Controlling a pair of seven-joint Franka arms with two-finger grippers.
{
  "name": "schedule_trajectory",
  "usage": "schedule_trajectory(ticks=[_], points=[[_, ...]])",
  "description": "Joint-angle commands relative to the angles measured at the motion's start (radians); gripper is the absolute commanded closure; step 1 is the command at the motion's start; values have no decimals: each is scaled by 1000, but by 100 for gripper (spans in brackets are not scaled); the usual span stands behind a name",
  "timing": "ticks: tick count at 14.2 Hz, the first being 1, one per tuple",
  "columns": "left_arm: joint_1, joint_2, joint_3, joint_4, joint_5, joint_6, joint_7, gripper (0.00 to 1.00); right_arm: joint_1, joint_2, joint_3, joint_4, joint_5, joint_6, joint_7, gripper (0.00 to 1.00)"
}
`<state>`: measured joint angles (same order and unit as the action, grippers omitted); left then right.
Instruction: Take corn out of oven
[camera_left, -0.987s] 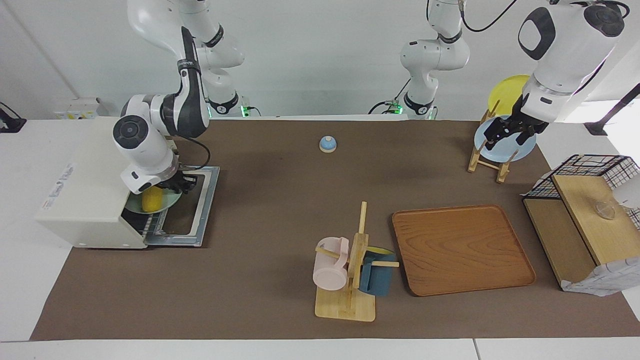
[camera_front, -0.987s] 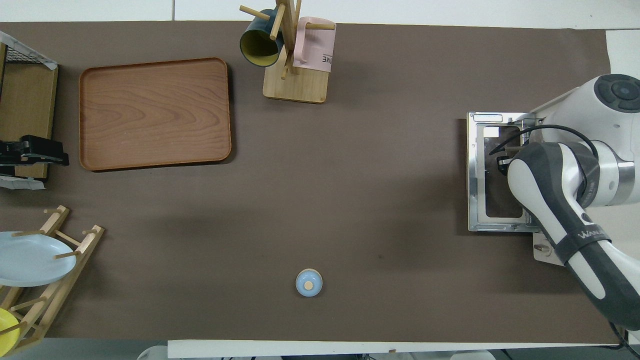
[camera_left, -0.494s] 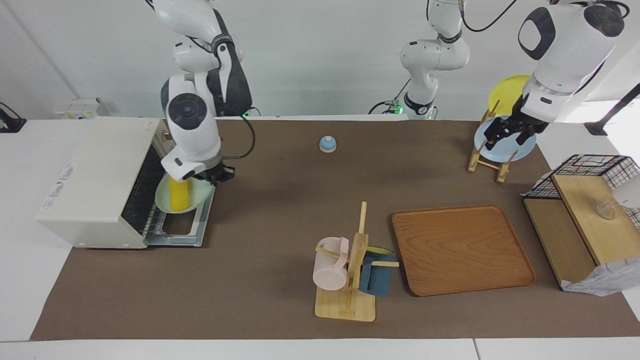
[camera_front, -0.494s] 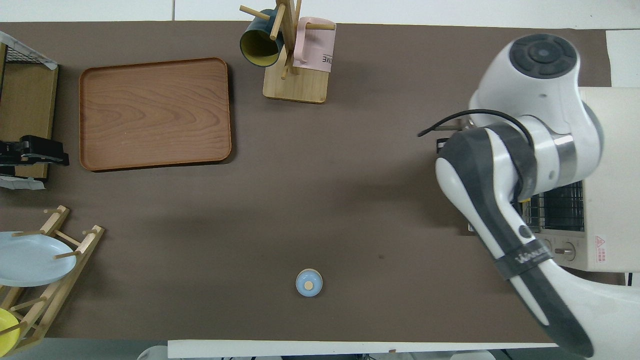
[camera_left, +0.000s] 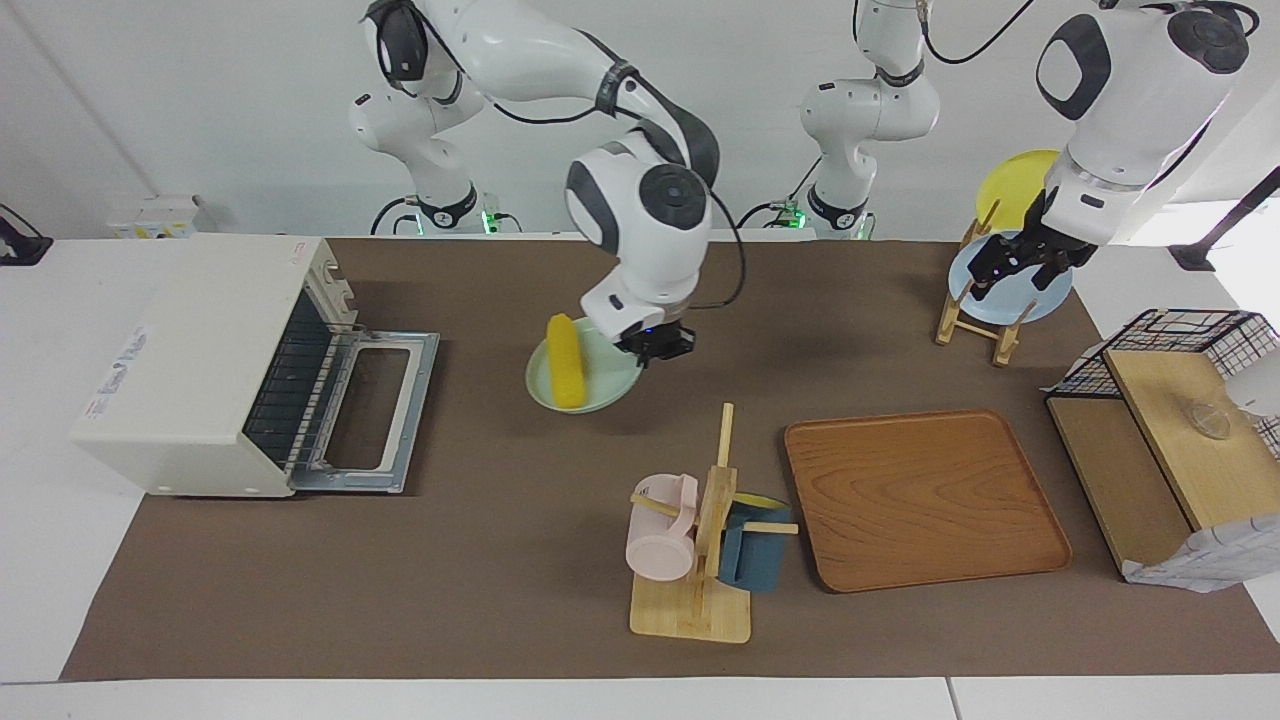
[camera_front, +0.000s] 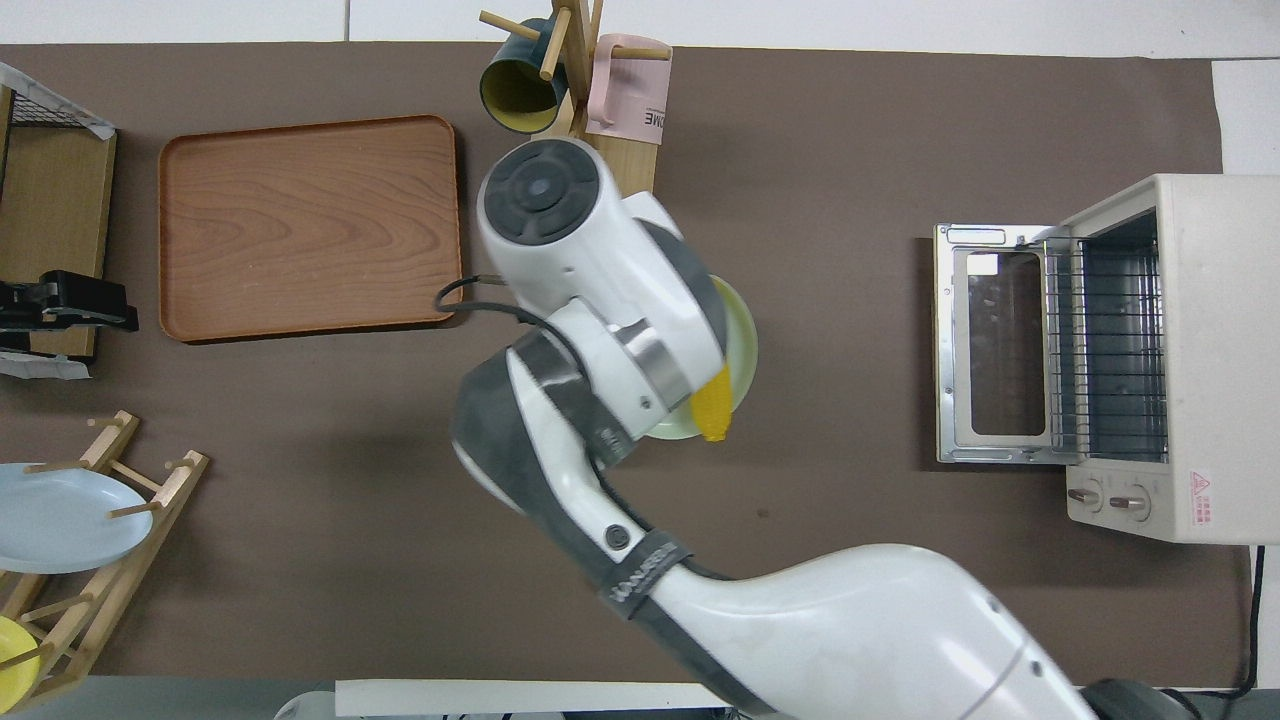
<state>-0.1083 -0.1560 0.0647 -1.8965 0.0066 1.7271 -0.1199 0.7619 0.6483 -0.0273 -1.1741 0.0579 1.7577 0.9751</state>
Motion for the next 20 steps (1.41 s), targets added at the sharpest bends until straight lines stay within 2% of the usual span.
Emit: schedule_trajectory(ticks=[1, 5, 7, 8, 9, 10, 11, 14, 16, 18, 19, 20], points=[[15, 1, -11, 10, 10, -20, 9, 0, 74, 138, 18, 158, 14, 90, 117, 100], [15, 1, -11, 10, 10, -20, 8, 0, 174, 197, 18, 152, 11, 291, 200, 93], [16, 0, -10, 8, 10, -37, 8, 0, 189, 214, 20, 149, 13, 363, 246, 87], [21, 0, -9, 11, 10, -43, 14, 0, 197, 214, 20, 149, 13, 359, 266, 80], [22, -2, -9, 7, 10, -43, 13, 0, 204, 212, 20, 149, 8, 358, 286, 55], [21, -3, -11, 5, 10, -44, 12, 0, 206, 208, 17, 149, -10, 344, 284, 26], [22, -5, -11, 1, 10, -44, 8, 0, 197, 191, 14, 152, -47, 312, 277, 14], [9, -29, -13, -61, 10, 1, 5, 0, 114, 52, 18, 146, -61, 154, 162, 8], [-4, -37, -25, -133, 4, 67, -1, 0, 38, -40, 14, 82, -70, 41, 58, 1], [-130, -31, -26, -253, 3, 206, -131, 0, -105, -204, 13, -109, -72, -24, -62, 1], [-219, -7, -26, -295, 3, 292, -250, 0, -165, -279, 13, -225, -70, -27, -181, 1], [-305, 36, -26, -309, 3, 352, -349, 0, -194, -347, 9, -342, -73, -21, -282, 6]])
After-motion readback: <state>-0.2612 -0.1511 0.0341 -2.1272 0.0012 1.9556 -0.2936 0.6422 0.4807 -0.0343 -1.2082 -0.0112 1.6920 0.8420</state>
